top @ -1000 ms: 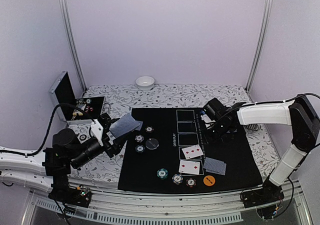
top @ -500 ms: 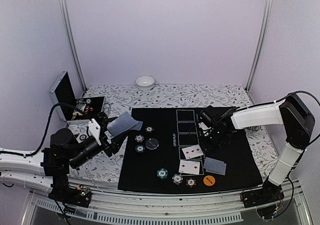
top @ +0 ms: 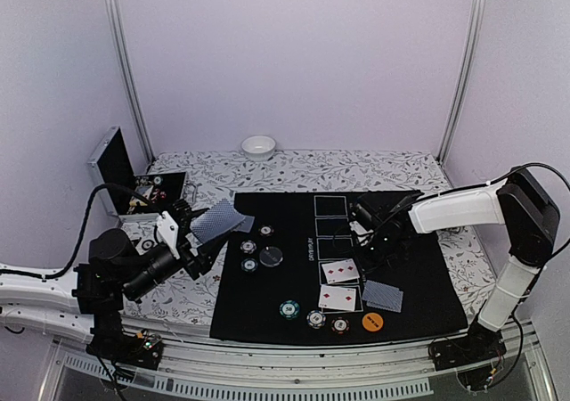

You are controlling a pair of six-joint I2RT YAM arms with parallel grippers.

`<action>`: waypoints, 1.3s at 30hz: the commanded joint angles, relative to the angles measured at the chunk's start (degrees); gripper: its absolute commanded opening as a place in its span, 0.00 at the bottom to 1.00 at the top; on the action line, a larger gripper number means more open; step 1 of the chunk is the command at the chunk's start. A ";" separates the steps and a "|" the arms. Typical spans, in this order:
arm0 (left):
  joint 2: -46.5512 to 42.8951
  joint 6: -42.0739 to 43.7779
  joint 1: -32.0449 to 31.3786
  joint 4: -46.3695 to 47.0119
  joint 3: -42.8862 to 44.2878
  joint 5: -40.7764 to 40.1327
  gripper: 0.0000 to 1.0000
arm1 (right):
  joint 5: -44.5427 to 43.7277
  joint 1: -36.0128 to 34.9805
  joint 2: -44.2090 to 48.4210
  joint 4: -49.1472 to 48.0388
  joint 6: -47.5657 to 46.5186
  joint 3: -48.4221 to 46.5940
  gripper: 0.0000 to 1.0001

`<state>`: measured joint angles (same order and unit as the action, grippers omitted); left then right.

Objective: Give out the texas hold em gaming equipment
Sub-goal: Adjust the poker card in the community card area.

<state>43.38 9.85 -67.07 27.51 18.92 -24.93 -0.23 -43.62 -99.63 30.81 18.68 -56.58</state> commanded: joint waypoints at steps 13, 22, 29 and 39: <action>-2.75 0.42 0.03 -1.37 -0.73 -0.71 0.61 | 0.55 -0.65 1.34 2.60 0.23 -1.62 0.09; -3.10 0.21 0.01 -2.07 -0.54 -1.08 0.61 | 5.49 -10.91 1.92 2.49 -2.15 -6.66 0.09; -3.51 -0.23 0.02 -1.86 -0.94 -1.33 0.61 | 13.23 -14.84 -4.49 -1.95 -1.19 -10.99 0.09; -4.20 -0.31 0.02 -2.20 -1.52 -1.86 0.61 | 10.79 -16.30 -8.88 1.69 -2.07 -11.46 0.08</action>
<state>39.68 9.80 -67.07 24.75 17.93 -26.22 11.25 -59.37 -107.90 30.48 17.06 -67.33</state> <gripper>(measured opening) 0.613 0.085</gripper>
